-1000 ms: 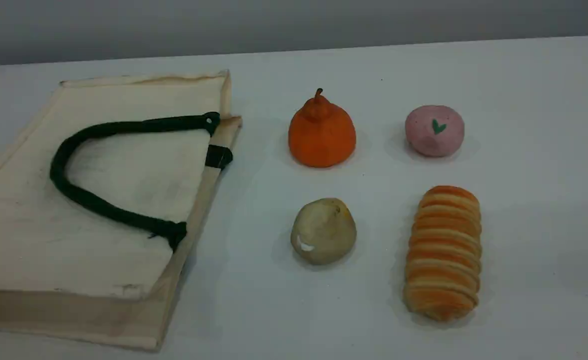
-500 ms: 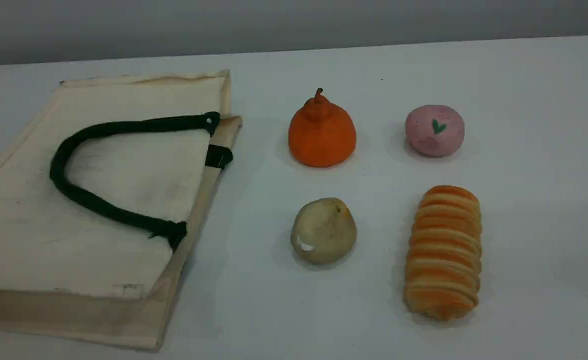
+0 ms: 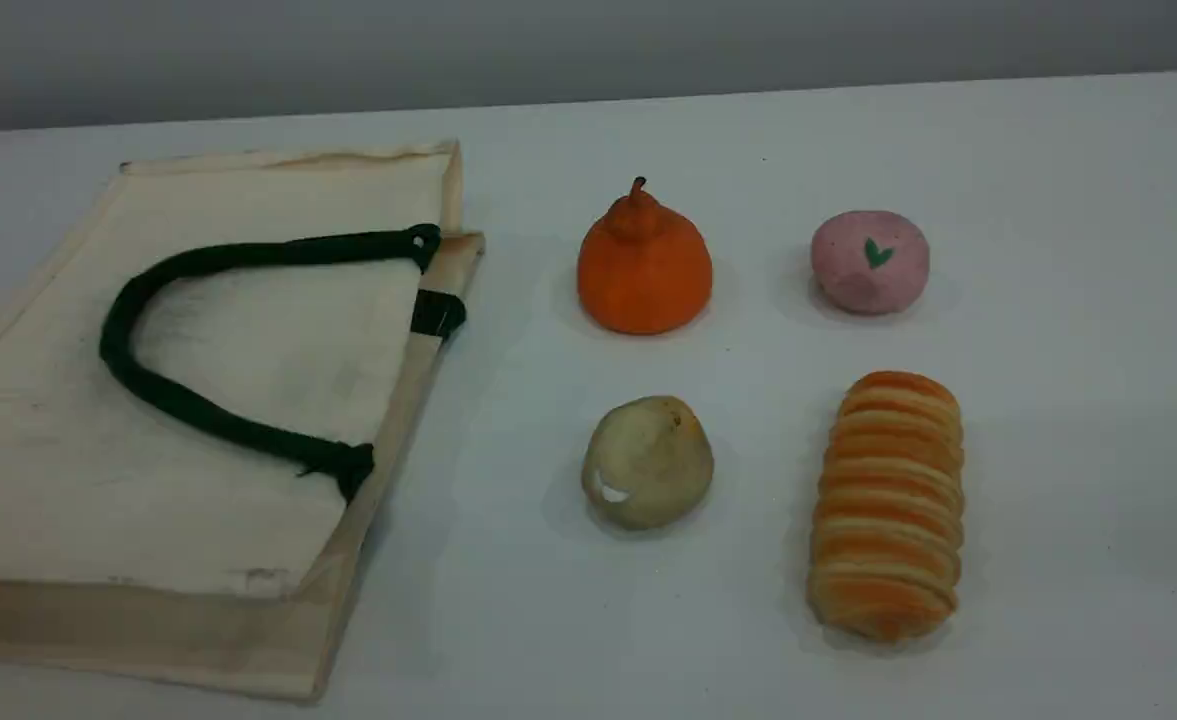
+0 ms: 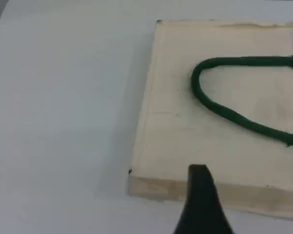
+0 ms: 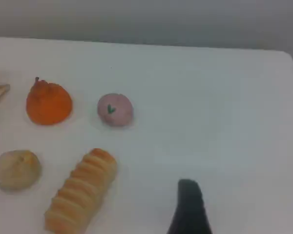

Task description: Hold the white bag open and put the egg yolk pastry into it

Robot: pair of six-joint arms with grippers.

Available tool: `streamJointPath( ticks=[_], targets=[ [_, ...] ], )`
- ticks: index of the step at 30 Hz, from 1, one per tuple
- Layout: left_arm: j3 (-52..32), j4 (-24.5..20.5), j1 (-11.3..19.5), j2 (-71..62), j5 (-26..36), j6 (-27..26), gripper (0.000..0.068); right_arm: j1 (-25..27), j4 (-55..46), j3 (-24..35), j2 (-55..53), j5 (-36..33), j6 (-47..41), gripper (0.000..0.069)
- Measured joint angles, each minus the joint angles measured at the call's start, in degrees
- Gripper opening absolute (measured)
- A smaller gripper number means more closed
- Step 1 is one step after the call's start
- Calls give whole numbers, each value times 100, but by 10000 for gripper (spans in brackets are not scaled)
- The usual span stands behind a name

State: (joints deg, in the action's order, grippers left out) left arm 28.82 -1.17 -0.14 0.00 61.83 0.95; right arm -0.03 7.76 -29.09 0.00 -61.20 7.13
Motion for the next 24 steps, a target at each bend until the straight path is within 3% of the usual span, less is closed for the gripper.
streamJointPath(
  ticks=[8,12,15,19,24],
  targets=[
    [0,0,-18,0,0,0,443,-5,161,0,0,0,-100,472],
    [0,-40,-276,-35,-6,91,443,-13,318,0,0,29,-118,472],
    [13,-318,-439,-251,-5,422,443,-13,328,-27,-78,88,-228,472],
    [209,-622,-463,-776,-247,733,443,-13,583,-182,-684,386,-274,472],
    [635,-617,-463,-1710,-731,733,443,-13,734,-682,-1703,580,-191,472]
  ],
)
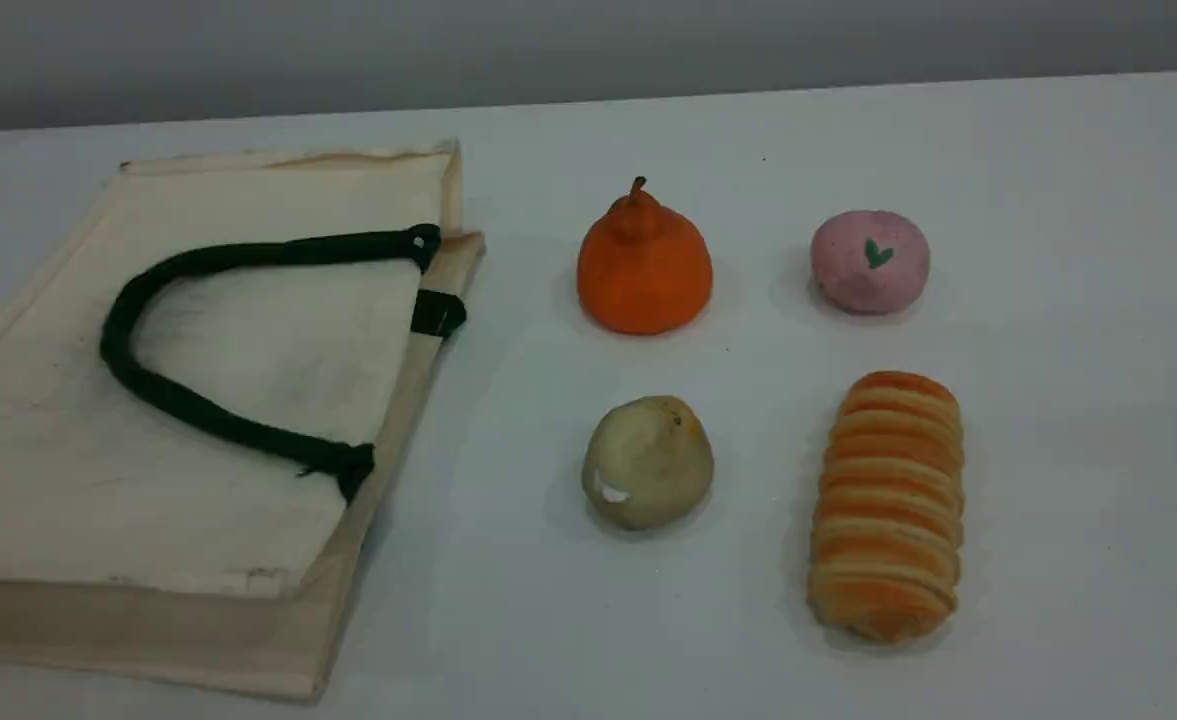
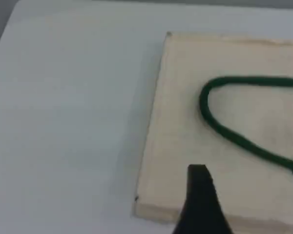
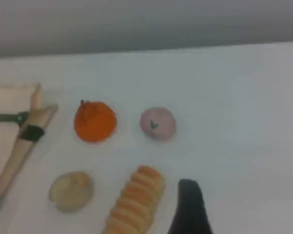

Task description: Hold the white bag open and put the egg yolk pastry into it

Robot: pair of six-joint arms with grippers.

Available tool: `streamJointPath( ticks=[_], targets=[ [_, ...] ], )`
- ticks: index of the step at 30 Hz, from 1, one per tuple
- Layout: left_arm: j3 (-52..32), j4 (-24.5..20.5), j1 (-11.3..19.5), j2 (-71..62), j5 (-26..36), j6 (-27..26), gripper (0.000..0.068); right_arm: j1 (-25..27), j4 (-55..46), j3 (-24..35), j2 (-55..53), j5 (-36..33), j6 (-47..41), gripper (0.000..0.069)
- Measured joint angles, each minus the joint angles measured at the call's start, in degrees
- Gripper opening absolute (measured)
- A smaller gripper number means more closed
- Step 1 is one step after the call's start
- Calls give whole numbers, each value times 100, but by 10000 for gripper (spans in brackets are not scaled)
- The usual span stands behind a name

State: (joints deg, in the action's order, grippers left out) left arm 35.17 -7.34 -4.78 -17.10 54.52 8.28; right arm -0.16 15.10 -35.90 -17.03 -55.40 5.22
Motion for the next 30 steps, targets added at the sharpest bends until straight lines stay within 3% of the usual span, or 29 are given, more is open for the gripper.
streamJointPath(
  ticks=[8,14,20,30],
  targets=[
    [980,18,0,-1990,49,0,443,0,224,-1024,-1860,164,27,472],
    [1549,18,0,-3583,9,0,443,0,314,-1153,-3017,351,111,472],
    [1595,12,0,-4851,-676,15,443,0,331,-1153,-3781,896,225,472],
    [1595,6,0,-6604,-1823,165,443,0,404,-1173,-4093,1622,386,472]
  ],
)
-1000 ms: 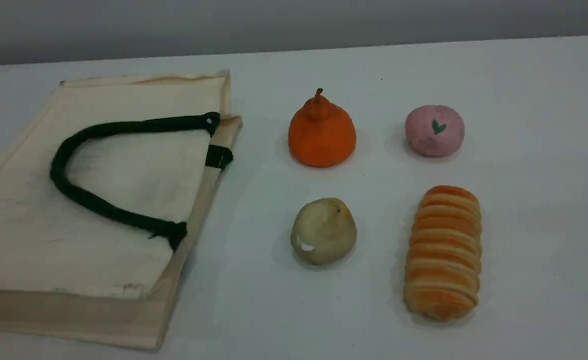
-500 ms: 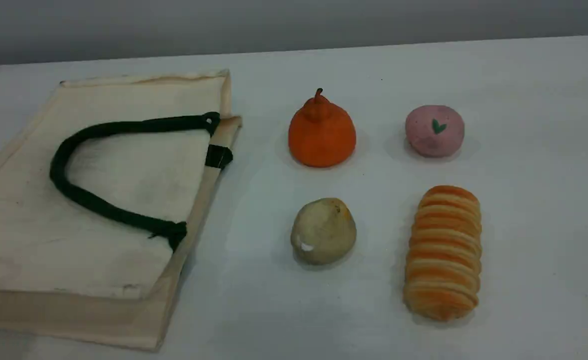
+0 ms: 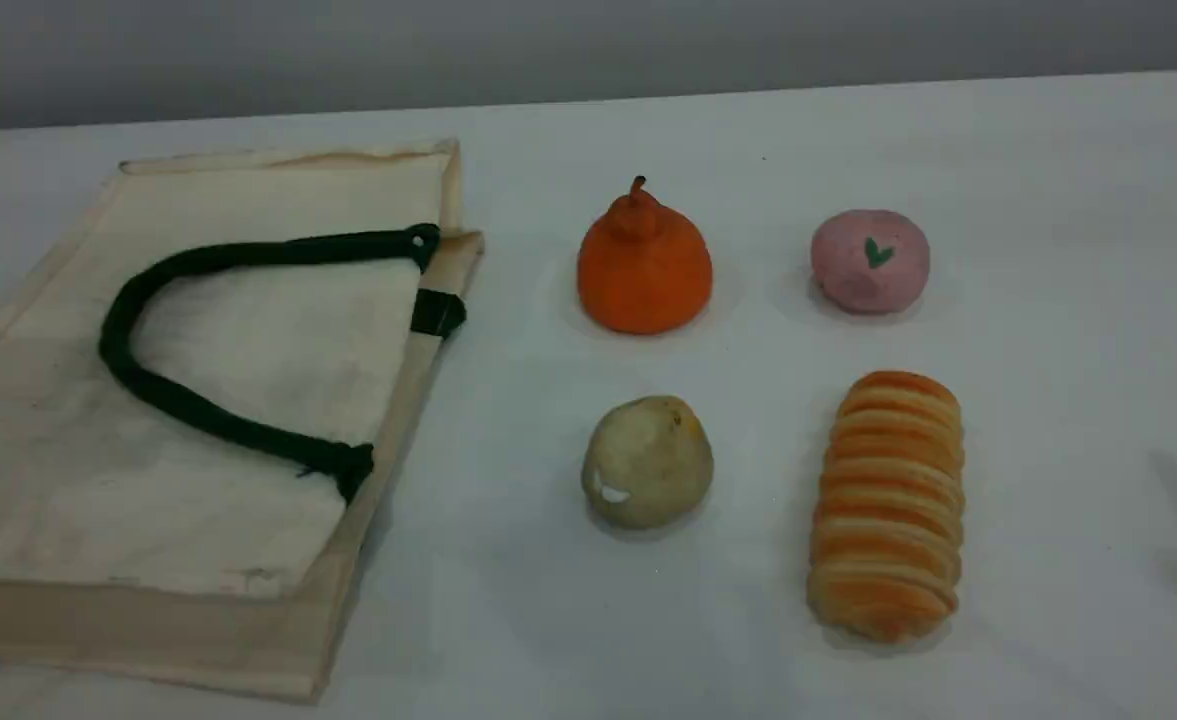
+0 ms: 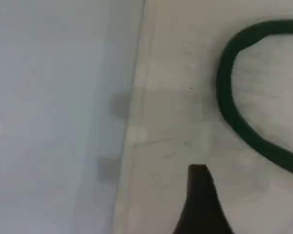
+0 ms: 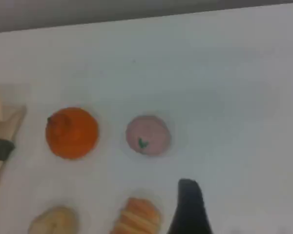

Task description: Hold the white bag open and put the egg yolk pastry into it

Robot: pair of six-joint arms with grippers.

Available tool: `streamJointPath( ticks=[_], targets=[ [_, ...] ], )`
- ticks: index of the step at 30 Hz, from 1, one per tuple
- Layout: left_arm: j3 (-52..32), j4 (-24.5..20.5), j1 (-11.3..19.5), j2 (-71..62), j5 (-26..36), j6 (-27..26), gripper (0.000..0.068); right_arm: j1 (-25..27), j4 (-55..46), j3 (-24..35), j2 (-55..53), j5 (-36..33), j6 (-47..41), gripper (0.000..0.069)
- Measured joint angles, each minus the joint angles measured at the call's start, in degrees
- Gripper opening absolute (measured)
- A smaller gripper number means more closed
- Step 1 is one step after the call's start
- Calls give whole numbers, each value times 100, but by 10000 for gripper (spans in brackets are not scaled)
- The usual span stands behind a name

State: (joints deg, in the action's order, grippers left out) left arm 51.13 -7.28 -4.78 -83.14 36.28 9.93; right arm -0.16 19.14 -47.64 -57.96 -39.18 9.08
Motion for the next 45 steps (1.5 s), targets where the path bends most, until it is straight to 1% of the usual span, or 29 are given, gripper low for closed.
streamJointPath(
  ticks=[5,9,13,17,21,27,33,38,40,42,45],
  targets=[
    [0,11,0,-874,-493,110,443,0,0,-170,0,91,67,472],
    [8,12,0,-1469,-770,151,443,0,-5,-257,-4,133,79,472],
    [221,18,0,-1902,-772,236,443,0,-11,-257,-58,127,79,472],
    [440,-3,0,-2197,-787,241,443,0,-25,-257,-122,127,74,472],
    [569,-9,0,-2397,-963,262,443,0,-25,-257,-122,127,68,472],
    [631,-9,0,-2752,-1394,281,443,0,1,-257,-122,124,68,472],
    [638,-3,0,-3061,-1697,299,443,0,17,-257,-122,124,68,472],
    [638,13,0,-3226,-1754,299,440,0,17,-257,-117,116,68,472],
    [638,13,0,-3226,-1760,299,417,0,17,-257,-117,97,68,472],
    [638,13,0,-3226,-1767,303,372,0,17,-257,-117,92,68,472],
    [638,13,0,-3226,-1767,303,255,0,17,-257,-117,92,68,472]
  ],
)
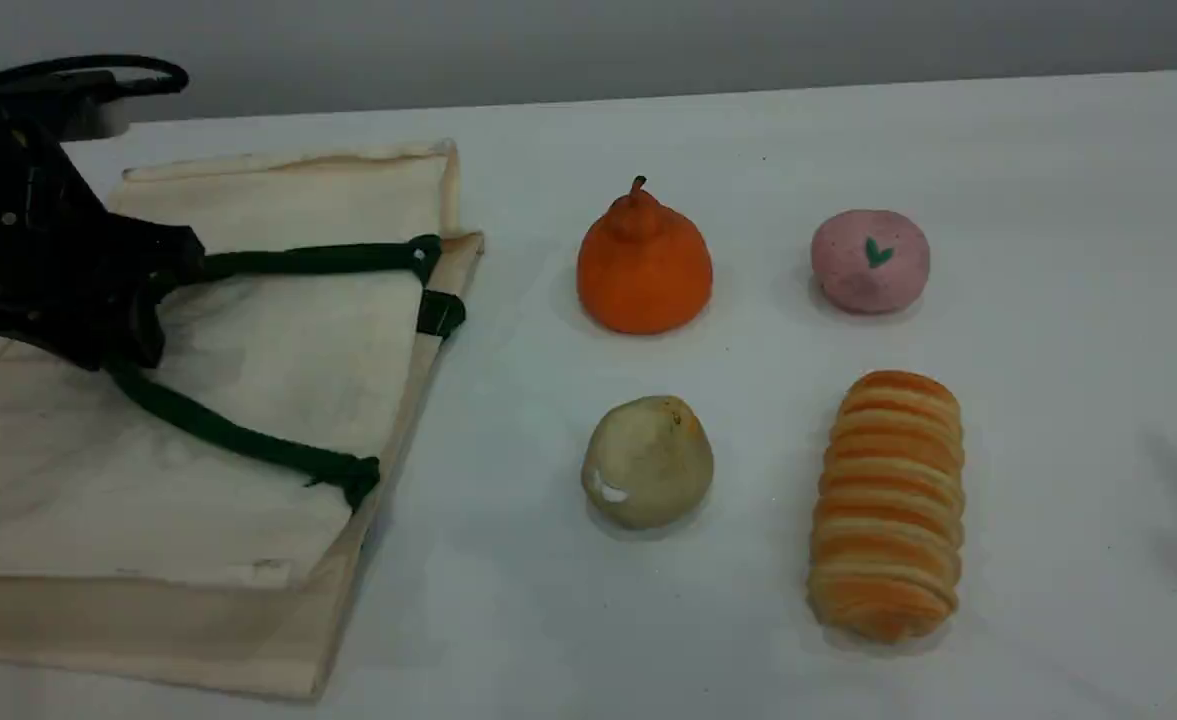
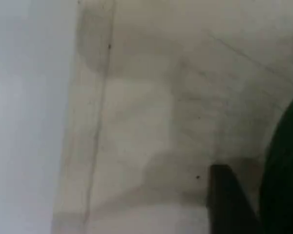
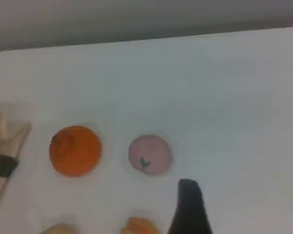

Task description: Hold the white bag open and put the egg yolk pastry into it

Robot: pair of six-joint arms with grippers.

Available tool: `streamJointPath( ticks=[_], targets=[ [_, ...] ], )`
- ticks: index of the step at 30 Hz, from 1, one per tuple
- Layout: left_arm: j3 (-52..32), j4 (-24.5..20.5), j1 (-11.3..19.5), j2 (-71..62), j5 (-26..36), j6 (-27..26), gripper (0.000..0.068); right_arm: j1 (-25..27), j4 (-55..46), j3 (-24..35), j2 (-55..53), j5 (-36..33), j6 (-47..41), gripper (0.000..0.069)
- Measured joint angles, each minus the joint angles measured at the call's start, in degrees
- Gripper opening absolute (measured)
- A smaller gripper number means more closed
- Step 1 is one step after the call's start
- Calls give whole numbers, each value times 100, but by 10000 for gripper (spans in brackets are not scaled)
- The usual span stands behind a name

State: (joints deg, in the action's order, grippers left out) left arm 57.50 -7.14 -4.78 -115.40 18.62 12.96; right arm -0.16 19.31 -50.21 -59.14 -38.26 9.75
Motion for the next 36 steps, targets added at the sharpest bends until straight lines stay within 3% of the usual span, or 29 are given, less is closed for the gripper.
streamJointPath(
  ticks=[4,9,16,21,26,31,36],
  targets=[
    [0,-24,0,0,47,-67,90,0,0,0,0,-34,0,472],
    [372,-26,0,5,608,-206,89,0,2,0,0,-53,0,472],
    [1552,25,0,11,2306,-1008,89,0,2,0,0,-60,0,472],
    [2540,562,0,11,3700,-1854,89,0,2,0,0,-116,0,472],
    [3542,1515,0,11,4889,-2920,89,0,-3,0,0,-116,130,472],
    [4202,2244,0,136,5137,-3778,89,0,-3,0,-29,-111,150,472],
    [4215,2256,0,448,5163,-3956,89,0,14,0,-186,-118,235,472]
  ],
)
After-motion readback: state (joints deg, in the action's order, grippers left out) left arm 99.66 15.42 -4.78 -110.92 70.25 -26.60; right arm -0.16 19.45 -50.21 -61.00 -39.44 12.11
